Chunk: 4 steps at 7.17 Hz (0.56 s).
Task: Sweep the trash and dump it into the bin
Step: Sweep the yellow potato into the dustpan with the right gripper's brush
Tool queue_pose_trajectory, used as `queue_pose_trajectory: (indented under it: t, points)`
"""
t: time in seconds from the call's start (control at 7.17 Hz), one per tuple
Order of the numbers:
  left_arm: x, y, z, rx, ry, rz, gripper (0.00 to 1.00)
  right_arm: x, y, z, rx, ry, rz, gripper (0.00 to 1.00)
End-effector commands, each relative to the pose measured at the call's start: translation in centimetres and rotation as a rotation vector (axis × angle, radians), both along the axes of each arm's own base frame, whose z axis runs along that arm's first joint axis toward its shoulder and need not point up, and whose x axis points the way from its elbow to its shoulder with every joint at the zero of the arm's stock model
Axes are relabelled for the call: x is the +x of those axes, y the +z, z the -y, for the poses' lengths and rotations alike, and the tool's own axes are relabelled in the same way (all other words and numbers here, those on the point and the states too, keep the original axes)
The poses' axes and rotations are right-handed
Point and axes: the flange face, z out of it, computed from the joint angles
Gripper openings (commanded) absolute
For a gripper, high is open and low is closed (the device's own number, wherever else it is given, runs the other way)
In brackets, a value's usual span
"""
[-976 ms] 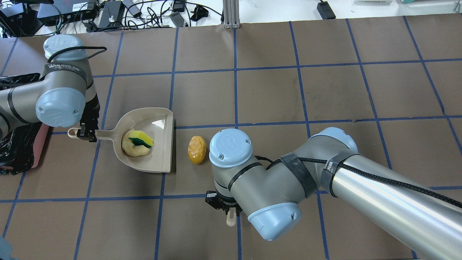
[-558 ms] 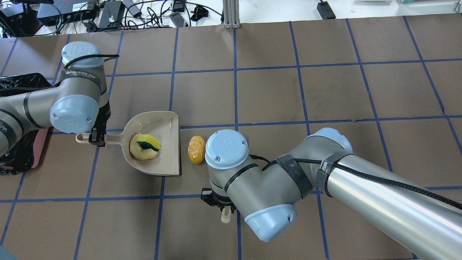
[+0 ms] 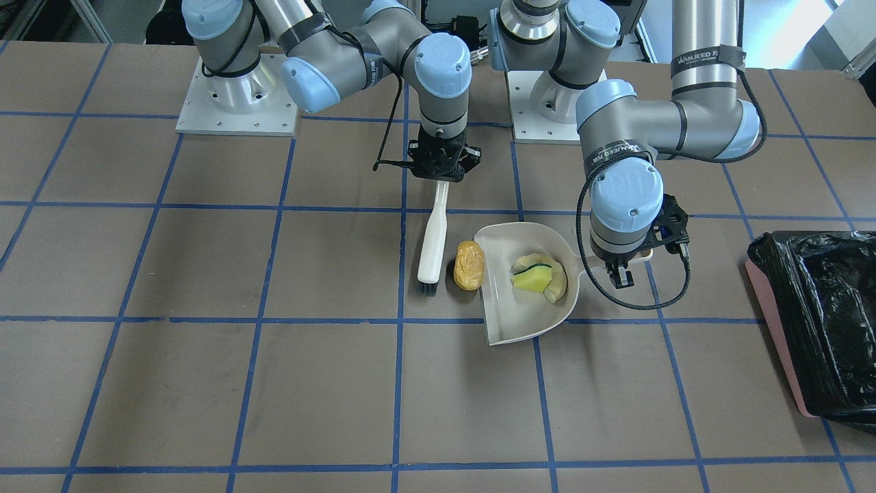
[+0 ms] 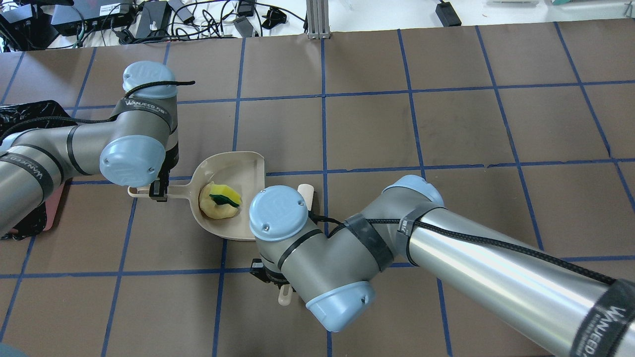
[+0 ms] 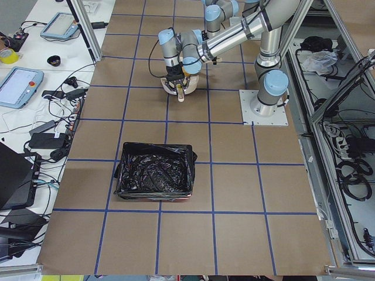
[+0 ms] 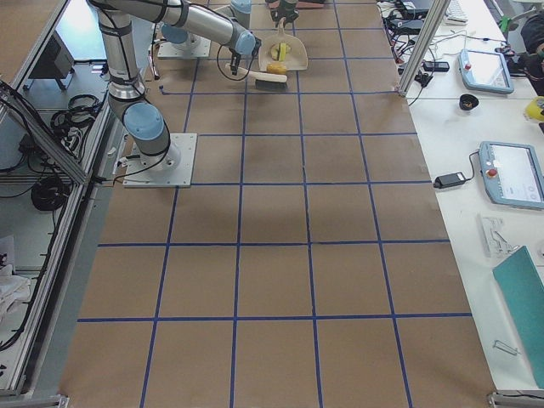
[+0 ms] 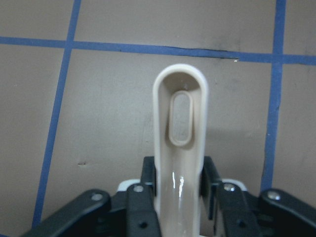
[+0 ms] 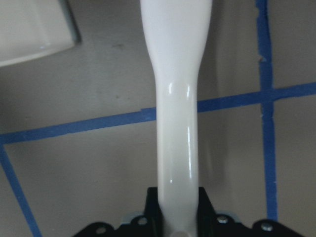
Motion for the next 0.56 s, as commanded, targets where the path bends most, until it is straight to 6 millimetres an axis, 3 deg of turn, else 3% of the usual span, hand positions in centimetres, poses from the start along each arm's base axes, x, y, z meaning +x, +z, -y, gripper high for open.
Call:
queue_pose_trajectory:
  t: [0.0, 0.42]
  points:
    - [-1.0, -0.2, -0.1, -0.008, 0.009, 0.003, 0.00, 4.0, 0.1, 0.5, -0.009, 0.009, 0.018, 0.00]
    - [-2.1, -0.1, -0.1, -0.012, -0.020, -0.009, 0.00, 6.8, 1.2, 1.7, -0.012, 0.002, 0.059, 0.00]
